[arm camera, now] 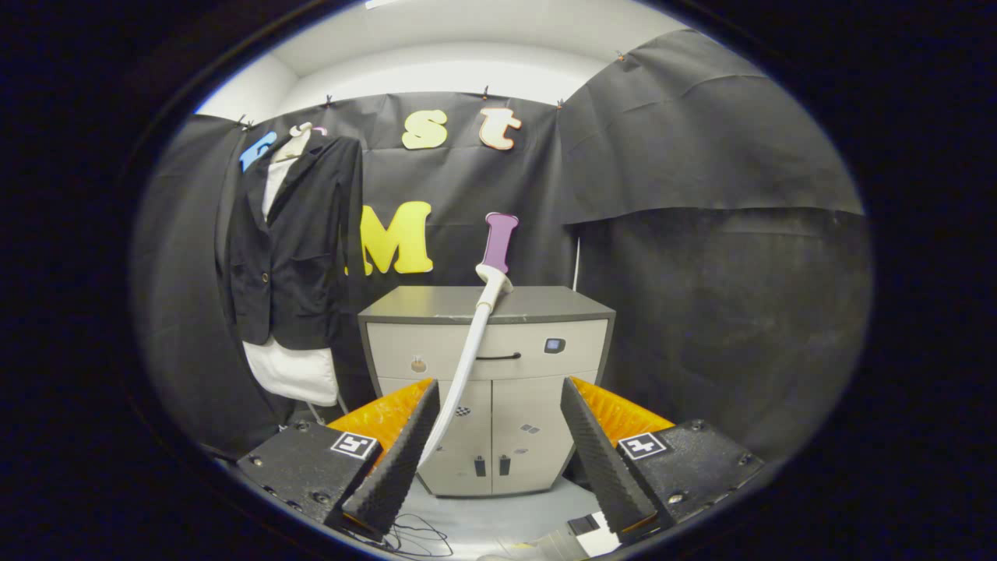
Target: Iron the clothes twice with a garment steamer, once on the left side and once on the right side.
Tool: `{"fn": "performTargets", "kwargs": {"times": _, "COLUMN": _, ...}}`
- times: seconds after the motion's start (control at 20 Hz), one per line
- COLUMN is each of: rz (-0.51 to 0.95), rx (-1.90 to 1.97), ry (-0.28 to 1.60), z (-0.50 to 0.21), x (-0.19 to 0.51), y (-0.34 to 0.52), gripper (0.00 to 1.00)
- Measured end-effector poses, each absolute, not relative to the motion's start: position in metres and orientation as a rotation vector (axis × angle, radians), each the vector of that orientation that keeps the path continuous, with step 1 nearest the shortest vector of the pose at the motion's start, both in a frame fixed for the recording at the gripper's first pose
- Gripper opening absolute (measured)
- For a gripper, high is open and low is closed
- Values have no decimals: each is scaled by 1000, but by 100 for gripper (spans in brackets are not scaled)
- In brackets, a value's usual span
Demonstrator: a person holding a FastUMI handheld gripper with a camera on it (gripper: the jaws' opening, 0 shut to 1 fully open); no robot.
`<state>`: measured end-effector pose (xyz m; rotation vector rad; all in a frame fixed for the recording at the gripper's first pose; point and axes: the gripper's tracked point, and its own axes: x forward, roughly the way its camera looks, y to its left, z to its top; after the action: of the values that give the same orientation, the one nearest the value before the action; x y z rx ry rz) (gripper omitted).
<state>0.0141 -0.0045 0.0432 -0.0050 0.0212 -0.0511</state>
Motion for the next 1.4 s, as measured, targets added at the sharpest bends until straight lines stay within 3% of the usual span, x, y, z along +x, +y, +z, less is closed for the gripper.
{"fn": "performTargets", "kwargs": {"times": 0.6, "rz": 26, "rx": 46, "ry": 70, "z": 131, "x": 205, "y": -36, "gripper": 98}}
{"fn": "performTargets", "kwargs": {"times": 1.0, "rz": 130, "rx": 51, "ry": 267, "z": 115, "x": 343, "y": -19, "gripper": 97}}
{"fn": "performTargets", "kwargs": {"times": 1.4, "rz": 228, "rx": 92, "ry": 396, "z": 92, "x": 414, "y": 7, "gripper": 92}}
